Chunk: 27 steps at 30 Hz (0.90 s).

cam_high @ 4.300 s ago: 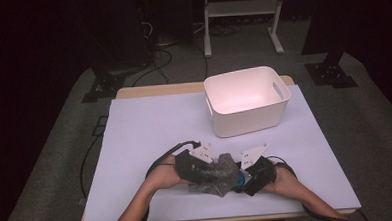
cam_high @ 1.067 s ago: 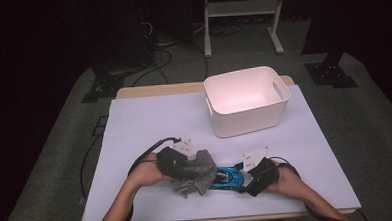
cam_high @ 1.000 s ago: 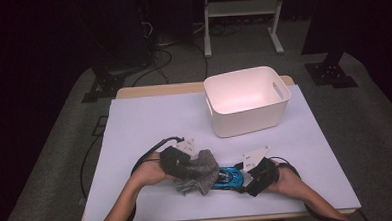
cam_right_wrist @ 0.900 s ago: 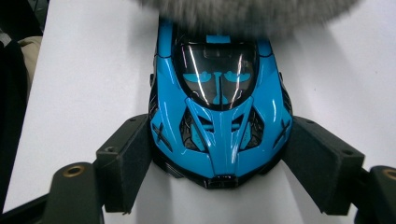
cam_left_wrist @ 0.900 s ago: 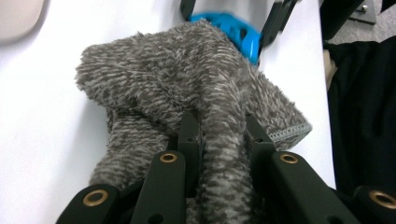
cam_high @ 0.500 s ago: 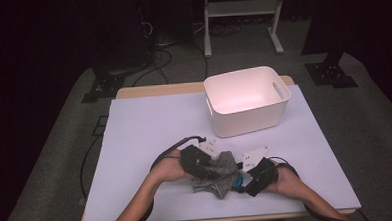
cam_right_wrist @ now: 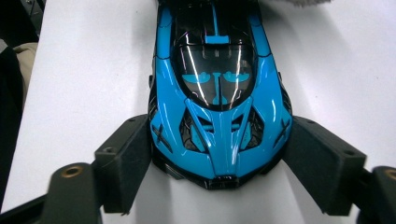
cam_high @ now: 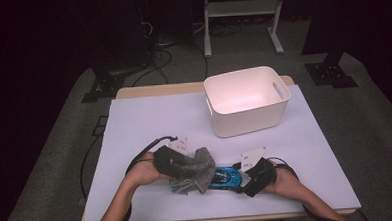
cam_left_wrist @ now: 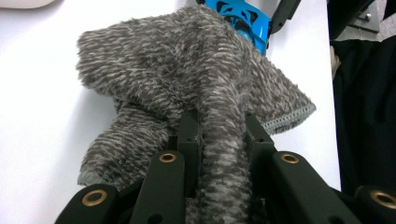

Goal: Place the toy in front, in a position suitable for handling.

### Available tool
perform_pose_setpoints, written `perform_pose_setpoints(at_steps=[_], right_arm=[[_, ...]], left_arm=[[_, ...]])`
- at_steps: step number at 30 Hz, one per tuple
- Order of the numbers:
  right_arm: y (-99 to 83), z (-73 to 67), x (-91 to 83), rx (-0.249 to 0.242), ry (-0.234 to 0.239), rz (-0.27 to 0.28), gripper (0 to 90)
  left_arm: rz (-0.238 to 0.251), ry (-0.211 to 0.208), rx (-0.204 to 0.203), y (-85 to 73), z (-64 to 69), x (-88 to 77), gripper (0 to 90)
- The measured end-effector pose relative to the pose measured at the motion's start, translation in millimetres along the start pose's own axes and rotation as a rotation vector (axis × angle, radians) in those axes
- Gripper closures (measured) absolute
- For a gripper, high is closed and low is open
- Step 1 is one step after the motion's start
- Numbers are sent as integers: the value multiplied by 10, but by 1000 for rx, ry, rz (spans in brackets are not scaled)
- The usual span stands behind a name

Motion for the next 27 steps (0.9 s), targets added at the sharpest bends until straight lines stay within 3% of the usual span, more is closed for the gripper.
perform_pose_setpoints(at_steps=[4, 9, 14, 17, 20, 27], right_arm=[[-23, 13, -8, 12, 2, -15, 214], [-34, 0, -56, 10, -2, -16, 247], [-19, 6, -39, 13, 3, -17, 245], [-17, 8, -36, 13, 6, -17, 245], [-16, 7, -35, 17, 5, -14, 245], [-14, 9, -30, 15, 3, -5, 245]], left_arm=[[-18, 21, -9, -40, -16, -64, 737], [-15, 2, 1, 10, -1, -8, 737], [-37, -24, 64, 254, 68, 174, 736], [-29, -55, 101, 446, 114, 306, 737], [-51, -84, 148, 622, 165, 465, 737], [-72, -130, 200, 898, 222, 731, 737]])
Point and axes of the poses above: each handheld gripper's, and its own axes: x roughly forward along the jaws, y roughly out of its top, z roughly to its right, the point moved 3 cm from there along x, roughly forward along the jaws, and after that the axes turned 1 degree about -z, right-handed, at the moved point
